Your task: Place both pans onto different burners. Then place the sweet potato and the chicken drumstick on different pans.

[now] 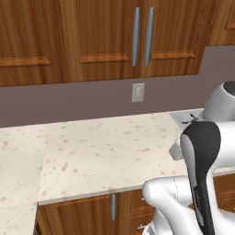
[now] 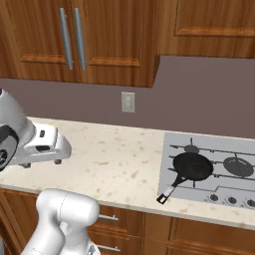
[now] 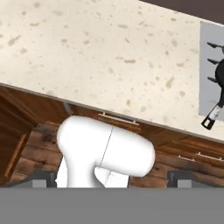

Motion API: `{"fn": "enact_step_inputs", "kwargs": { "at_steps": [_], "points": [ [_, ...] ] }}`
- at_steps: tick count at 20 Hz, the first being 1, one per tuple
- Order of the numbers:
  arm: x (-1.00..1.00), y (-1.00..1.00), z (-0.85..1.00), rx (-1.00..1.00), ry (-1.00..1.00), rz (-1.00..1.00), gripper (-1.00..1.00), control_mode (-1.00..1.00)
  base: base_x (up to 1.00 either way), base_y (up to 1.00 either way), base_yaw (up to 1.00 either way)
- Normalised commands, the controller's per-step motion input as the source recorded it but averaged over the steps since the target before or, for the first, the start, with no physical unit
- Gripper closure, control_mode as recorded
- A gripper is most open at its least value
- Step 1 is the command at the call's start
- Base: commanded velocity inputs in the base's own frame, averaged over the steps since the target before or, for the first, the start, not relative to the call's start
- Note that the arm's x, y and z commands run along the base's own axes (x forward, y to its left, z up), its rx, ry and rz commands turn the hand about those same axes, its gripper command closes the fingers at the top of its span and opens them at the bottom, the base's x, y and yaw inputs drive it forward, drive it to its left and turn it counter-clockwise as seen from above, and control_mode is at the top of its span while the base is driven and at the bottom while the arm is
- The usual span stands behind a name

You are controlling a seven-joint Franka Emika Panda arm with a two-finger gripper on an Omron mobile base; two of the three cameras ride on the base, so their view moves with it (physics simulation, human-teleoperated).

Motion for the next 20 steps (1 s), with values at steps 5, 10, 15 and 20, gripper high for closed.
{"fn": "enact_step_inputs", "kwargs": {
  "at_steps": [5,10,15,20],
  "points": [
    [-0.45,0.14,0.53,0.02,-0.15,0.03,-1.0,-1.0,0.0,0.0,0.0],
    [-0.26,0.17,0.71,0.03,0.0,0.08,-1.0,-1.0,0.0,0.0,0.0],
    [-0.1,0.26,0.2,0.0,0.01,0.06,-1.0,-1.0,0.0,0.0,0.0],
    [-0.03,0.04,0.0,0.0,0.0,0.0,-1.0,1.0,-0.14,0.02,0.0]
  ]
}}
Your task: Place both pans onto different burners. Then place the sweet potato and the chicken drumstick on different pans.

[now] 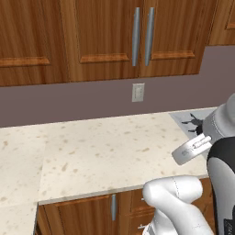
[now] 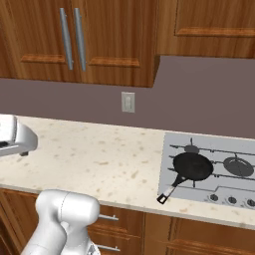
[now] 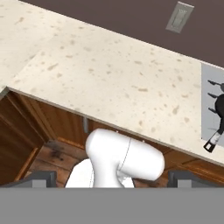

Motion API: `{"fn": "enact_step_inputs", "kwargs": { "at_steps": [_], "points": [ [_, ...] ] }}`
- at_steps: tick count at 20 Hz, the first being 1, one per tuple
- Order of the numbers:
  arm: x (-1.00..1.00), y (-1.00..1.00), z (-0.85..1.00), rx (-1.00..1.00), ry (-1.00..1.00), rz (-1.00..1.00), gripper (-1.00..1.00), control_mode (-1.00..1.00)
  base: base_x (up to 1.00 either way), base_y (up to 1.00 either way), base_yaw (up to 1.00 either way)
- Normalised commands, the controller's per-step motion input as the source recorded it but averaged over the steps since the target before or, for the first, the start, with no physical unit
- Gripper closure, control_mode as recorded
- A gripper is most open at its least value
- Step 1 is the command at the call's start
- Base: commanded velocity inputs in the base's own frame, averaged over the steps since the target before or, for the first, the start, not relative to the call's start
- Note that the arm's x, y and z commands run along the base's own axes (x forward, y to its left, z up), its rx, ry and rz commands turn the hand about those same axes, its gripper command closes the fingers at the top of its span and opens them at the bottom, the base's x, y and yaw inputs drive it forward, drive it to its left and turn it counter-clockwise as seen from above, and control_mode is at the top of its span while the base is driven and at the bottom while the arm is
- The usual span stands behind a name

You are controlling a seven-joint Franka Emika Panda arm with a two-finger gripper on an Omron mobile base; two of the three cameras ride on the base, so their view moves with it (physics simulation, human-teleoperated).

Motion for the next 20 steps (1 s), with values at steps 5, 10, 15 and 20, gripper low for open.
{"fn": "enact_step_inputs", "kwargs": {
  "at_steps": [5,10,15,20],
  "points": [
    [0.0,0.0,0.0,0.0,0.0,0.0,-1.0,1.0,-0.09,-0.17,0.0],
    [0.0,0.0,0.0,0.0,0.0,0.0,-1.0,1.0,-0.11,-0.61,0.0],
    [0.0,0.0,0.0,0.0,0.0,0.0,-1.0,1.0,-0.2,-0.82,0.0],
    [0.0,0.0,0.0,0.0,0.0,0.0,-1.0,1.0,-0.28,-0.87,0.0]
  ]
}}
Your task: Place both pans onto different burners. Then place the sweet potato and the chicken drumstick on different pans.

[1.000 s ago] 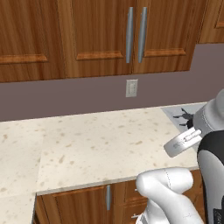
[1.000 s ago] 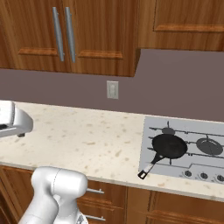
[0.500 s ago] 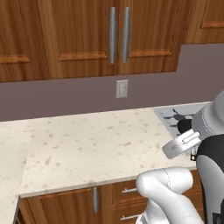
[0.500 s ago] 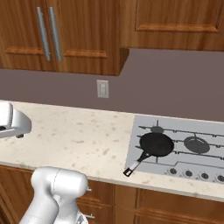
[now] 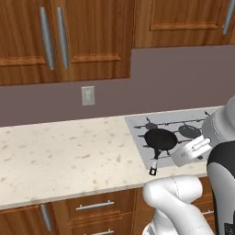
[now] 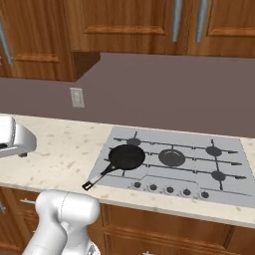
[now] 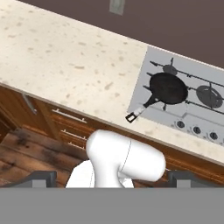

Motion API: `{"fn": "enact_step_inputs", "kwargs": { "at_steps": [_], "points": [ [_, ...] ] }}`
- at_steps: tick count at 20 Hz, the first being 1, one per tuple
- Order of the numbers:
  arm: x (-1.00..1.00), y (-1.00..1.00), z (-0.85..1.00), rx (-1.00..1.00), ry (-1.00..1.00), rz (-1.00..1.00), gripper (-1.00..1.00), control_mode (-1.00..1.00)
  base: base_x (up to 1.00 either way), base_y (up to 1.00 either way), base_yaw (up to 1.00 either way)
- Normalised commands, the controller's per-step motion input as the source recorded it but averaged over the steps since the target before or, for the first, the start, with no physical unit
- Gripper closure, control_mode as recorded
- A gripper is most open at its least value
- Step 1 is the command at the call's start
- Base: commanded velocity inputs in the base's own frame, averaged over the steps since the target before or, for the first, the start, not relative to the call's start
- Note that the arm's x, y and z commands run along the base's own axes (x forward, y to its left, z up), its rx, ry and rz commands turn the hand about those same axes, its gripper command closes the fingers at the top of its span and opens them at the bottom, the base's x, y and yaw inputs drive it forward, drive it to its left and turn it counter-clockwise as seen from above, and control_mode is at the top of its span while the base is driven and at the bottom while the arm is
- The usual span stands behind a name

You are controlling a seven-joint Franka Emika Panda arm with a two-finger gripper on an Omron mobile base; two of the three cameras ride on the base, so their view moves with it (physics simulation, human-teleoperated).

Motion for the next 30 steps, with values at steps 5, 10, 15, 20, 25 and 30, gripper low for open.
{"fn": "enact_step_inputs", "kwargs": {
  "at_steps": [5,10,15,20,25,30],
  "points": [
    [0.0,0.0,0.0,0.0,0.0,0.0,-1.0,1.0,-0.25,-0.84,0.0],
    [0.0,0.0,0.0,0.0,0.0,0.0,-1.0,1.0,-0.19,-0.89,0.0],
    [0.0,0.0,0.0,0.0,0.0,0.0,-1.0,1.0,-0.15,-0.88,0.0],
    [0.0,0.0,0.0,0.0,0.0,0.0,-1.0,1.0,-0.08,-0.87,0.0],
    [0.0,0.0,0.0,0.0,0.0,0.0,-1.0,1.0,-0.01,-0.81,0.0],
    [0.0,0.0,0.0,0.0,0.0,0.0,-1.0,1.0,0.0,-0.46,0.0]
  ]
}}
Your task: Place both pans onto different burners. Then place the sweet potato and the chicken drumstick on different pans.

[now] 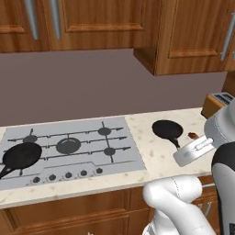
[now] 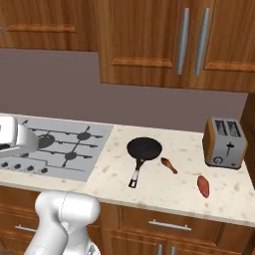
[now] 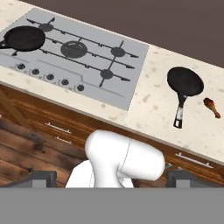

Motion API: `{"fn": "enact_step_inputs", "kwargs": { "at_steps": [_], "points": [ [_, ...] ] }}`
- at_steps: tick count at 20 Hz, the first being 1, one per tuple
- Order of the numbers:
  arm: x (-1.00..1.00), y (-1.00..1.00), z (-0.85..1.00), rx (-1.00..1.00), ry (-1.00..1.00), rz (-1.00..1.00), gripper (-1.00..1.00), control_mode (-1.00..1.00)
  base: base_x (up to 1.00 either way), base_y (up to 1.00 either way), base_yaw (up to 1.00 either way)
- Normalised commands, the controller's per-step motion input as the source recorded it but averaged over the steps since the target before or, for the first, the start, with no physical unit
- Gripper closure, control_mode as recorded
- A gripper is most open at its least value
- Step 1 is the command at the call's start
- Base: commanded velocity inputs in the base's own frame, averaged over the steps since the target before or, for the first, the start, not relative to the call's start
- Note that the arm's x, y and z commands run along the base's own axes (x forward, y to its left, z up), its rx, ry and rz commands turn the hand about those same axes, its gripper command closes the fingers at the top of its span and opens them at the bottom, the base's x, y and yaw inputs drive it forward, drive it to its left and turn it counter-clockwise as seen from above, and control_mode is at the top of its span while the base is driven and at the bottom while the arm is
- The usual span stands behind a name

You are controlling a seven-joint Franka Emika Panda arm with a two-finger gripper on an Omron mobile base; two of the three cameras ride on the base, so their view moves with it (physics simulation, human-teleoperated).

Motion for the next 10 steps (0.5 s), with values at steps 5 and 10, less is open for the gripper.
{"fn": "enact_step_inputs", "kwargs": {
  "at_steps": [5,10],
  "points": [
    [0.0,0.0,0.0,0.0,0.0,0.0,-1.0,1.0,0.0,-0.25,0.0],
    [0.0,0.0,0.0,0.0,0.0,0.0,-1.0,1.0,0.0,-0.23,0.0]
  ]
}}
